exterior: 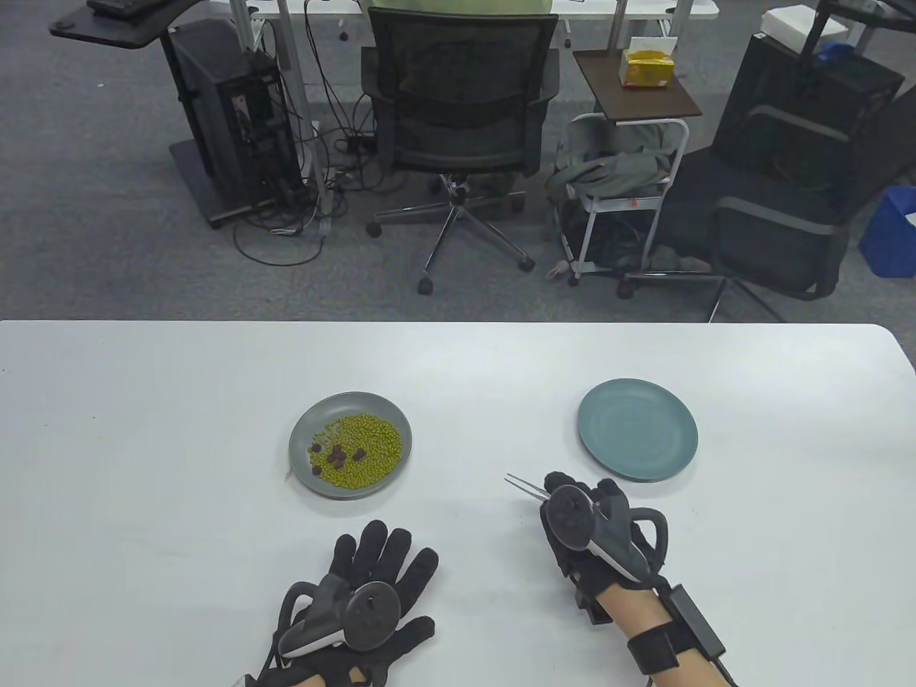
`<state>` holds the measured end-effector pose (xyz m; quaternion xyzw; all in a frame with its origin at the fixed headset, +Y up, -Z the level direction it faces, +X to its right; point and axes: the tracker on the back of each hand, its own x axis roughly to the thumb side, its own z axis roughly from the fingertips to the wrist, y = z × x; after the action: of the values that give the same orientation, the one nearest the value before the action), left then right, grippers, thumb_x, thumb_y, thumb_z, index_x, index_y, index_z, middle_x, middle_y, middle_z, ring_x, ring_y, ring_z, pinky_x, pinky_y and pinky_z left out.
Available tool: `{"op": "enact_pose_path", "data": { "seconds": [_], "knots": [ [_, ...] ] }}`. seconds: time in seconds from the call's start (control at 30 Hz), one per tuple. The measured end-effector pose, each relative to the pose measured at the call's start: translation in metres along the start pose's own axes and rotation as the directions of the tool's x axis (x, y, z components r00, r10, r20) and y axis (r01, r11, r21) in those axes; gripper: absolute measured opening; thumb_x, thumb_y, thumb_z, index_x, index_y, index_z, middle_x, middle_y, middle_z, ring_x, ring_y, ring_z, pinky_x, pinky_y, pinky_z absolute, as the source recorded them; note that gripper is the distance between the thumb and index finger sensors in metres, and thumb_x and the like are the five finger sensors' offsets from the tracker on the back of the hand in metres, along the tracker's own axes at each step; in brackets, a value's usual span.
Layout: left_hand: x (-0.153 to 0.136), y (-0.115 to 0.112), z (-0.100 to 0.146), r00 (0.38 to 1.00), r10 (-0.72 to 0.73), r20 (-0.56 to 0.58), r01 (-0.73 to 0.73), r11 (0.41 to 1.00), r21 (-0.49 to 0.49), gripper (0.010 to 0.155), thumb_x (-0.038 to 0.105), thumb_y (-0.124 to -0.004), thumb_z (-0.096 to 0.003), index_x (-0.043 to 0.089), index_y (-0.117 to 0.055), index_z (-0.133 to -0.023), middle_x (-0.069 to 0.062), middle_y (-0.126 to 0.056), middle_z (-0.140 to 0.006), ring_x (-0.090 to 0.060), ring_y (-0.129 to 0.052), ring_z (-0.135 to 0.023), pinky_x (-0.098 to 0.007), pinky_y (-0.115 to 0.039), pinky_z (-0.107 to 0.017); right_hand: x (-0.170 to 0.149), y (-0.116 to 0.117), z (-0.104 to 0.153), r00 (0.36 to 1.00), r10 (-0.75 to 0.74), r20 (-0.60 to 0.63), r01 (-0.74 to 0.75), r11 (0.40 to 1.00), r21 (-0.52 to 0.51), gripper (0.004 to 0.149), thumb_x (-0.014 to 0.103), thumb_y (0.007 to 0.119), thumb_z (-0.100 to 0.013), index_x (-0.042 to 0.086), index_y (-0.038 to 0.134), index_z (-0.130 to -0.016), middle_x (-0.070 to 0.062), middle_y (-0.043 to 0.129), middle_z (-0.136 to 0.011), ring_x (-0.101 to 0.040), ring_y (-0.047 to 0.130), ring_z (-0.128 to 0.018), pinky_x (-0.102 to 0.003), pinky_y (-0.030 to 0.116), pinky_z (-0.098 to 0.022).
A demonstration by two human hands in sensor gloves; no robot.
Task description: Pick cranberries with tweezers into plate
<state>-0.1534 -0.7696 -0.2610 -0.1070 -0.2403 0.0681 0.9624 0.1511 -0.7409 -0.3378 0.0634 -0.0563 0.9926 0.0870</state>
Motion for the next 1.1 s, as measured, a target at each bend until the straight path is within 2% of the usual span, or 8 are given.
{"op": "enact_pose_path", "data": {
  "seconds": [0.1, 0.2, 0.57, 0.73, 0.8, 0.9, 1.0, 1.1],
  "knots": [
    [-0.001, 0.0, 0.0, 1.0, 0.0, -0.004, 0.0, 1.0, 0.003, 0.081, 0.073, -0.06, -0.045, 0.048, -0.012, -0.106, 0.003, -0.015, -0.116, -0.032, -0.002, -0.108, -0.061, -0.007, -0.074, -0.006, 0.005, 0.017, 1.0, -0.013, 0.001, 0.013, 1.0, -0.02, 0.054, 0.048, 0.057, -0.04, 0.032, 0.052, -0.092, 0.016, 0.076, -0.065, -0.011, 0.089, -0.061, -0.049, 0.053, -0.074],
    [-0.001, -0.002, 0.0, 1.0, -0.005, -0.011, 0.005, 1.0, -0.008, 0.082, 0.071, -0.062, -0.0454, 0.048, -0.012, -0.106, 0.004, -0.015, -0.115, -0.032, -0.002, -0.108, -0.061, -0.007, -0.074, -0.007, 0.01, 0.024, 0.998, 0.056, 0.0, -0.056, 0.998, -0.027, 0.051, 0.047, 0.06, -0.04, 0.036, 0.055, -0.09, 0.017, 0.077, -0.066, -0.011, 0.09, -0.063, -0.049, 0.053, -0.075],
    [-0.002, -0.007, -0.001, 1.0, -0.001, -0.027, 0.0, 0.999, -0.036, 0.082, 0.073, -0.061, -0.0449, 0.048, -0.012, -0.106, 0.003, -0.016, -0.116, -0.032, -0.002, -0.108, -0.061, -0.007, -0.074, 0.001, 0.007, 0.029, 0.997, 0.037, 0.066, -0.036, 0.999, -0.009, 0.053, 0.05, 0.063, -0.039, 0.034, 0.059, -0.089, 0.018, 0.081, -0.065, -0.011, 0.093, -0.065, -0.049, 0.055, -0.075],
    [-0.004, -0.004, -0.001, 0.998, 0.036, -0.061, -0.039, 0.998, -0.047, 0.08, 0.072, -0.061, -0.0455, 0.047, -0.016, -0.107, 0.002, -0.022, -0.116, -0.033, -0.01, -0.11, -0.061, -0.013, -0.076, 0.003, -0.002, 0.03, 0.997, 0.008, 0.079, -0.005, 1.0, -0.028, 0.053, 0.05, 0.064, -0.039, 0.034, 0.059, -0.089, 0.018, 0.082, -0.066, -0.011, 0.093, -0.066, -0.049, 0.054, -0.076],
    [-0.008, 0.005, -0.004, 0.991, 0.092, -0.098, -0.101, 0.99, -0.094, 0.08, 0.072, -0.062, -0.0455, 0.047, -0.016, -0.106, 0.002, -0.02, -0.116, -0.034, -0.01, -0.11, -0.061, -0.014, -0.076, 0.002, -0.005, 0.029, 0.996, 0.004, 0.085, -0.001, 0.999, -0.033, 0.053, 0.05, 0.064, -0.039, 0.034, 0.059, -0.089, 0.018, 0.082, -0.065, -0.011, 0.094, -0.066, -0.049, 0.055, -0.075],
    [-0.027, 0.024, -0.017, 0.985, 0.08, -0.151, -0.11, 0.972, -0.208, 0.082, 0.073, -0.06, -0.0459, 0.048, -0.009, -0.105, 0.003, -0.013, -0.115, -0.033, -0.004, -0.109, -0.061, -0.011, -0.076, 0.002, -0.007, 0.028, 0.996, -0.007, 0.091, 0.011, 0.999, -0.045, 0.053, 0.05, 0.064, -0.038, 0.035, 0.059, -0.089, 0.018, 0.082, -0.066, -0.011, 0.093, -0.067, -0.049, 0.054, -0.076],
    [-0.055, 0.047, -0.036, 0.968, 0.114, -0.222, -0.151, 0.976, -0.155, 0.082, 0.072, -0.062, -0.0453, 0.049, -0.01, -0.105, 0.003, -0.014, -0.115, -0.032, -0.005, -0.109, -0.06, -0.011, -0.076, 0.002, -0.007, 0.028, 0.995, -0.002, 0.102, 0.006, 0.999, -0.041, 0.054, 0.051, 0.064, -0.038, 0.035, 0.059, -0.089, 0.018, 0.082, -0.066, -0.011, 0.094, -0.067, -0.049, 0.055, -0.076],
    [-0.093, 0.07, -0.064, 0.943, 0.067, -0.327, -0.109, 0.988, -0.111, 0.082, 0.072, -0.063, -0.0445, 0.05, -0.01, -0.104, 0.005, -0.013, -0.115, -0.031, -0.004, -0.11, -0.061, -0.008, -0.076, 0.002, -0.008, 0.028, 0.994, 0.004, 0.112, 0.0, 0.999, -0.037, 0.053, 0.051, 0.065, -0.038, 0.035, 0.06, -0.089, 0.018, 0.083, -0.065, -0.011, 0.094, -0.067, -0.049, 0.054, -0.076]
  ]
}}
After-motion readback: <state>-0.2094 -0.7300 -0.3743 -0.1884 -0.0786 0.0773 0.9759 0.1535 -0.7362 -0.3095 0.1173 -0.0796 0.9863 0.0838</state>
